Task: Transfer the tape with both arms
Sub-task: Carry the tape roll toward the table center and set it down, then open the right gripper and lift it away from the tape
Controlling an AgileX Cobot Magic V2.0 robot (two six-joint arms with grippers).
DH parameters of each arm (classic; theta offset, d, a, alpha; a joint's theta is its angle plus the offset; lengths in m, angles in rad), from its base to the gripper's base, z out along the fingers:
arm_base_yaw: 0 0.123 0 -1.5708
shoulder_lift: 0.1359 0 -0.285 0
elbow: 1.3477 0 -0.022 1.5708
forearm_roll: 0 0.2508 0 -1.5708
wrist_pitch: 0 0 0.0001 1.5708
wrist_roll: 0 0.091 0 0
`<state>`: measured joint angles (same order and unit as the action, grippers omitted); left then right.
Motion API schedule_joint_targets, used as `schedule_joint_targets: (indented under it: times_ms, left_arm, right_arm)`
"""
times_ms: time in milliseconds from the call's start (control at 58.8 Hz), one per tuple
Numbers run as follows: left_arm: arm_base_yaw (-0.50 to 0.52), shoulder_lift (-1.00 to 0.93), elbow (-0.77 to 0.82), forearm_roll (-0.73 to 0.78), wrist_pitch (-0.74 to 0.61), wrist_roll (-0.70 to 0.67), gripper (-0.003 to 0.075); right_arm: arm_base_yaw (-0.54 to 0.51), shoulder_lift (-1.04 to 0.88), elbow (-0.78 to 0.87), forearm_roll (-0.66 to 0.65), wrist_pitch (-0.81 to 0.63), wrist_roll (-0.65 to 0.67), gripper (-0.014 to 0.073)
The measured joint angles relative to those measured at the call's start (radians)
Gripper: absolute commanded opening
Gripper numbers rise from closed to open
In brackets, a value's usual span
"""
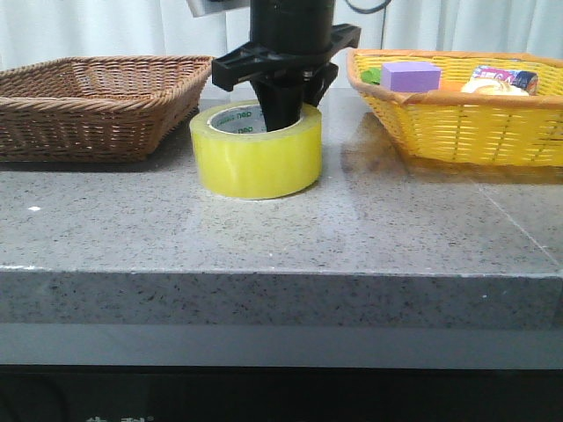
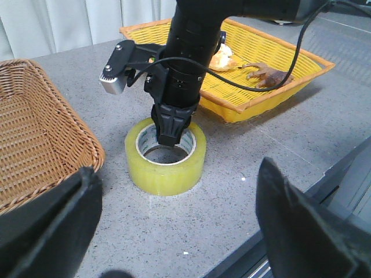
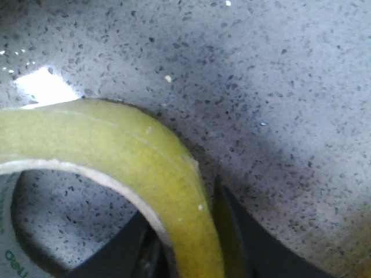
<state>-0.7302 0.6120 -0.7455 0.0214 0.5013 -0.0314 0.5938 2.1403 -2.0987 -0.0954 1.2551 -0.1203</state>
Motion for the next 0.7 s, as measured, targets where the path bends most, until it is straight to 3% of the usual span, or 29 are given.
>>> schedule_joint_targets:
  times_ms: [68,153,426,698]
  left_arm:
    - [0.0,0.0,0.0,0.0,0.0,0.0,0.0545]
    - [0.0,0.0,0.0,0.0,0.0,0.0,0.0545]
    - [0.0,0.0,0.0,0.0,0.0,0.0,0.0545]
    - [0.0,0.0,0.0,0.0,0.0,0.0,0.0545]
  right_arm:
    - [0.0,0.0,0.0,0.0,-0.002,0.0,0.0368]
    - [0.0,-0.006,0.0,0.0,-0.004,0.0,0.0421]
    - [-0.005,-0.105,0.0,0.021,-0.004,0.008,0.0413]
    - [-0.094,-0.309,0.042,0.217,-0.009,0.01,0.0413]
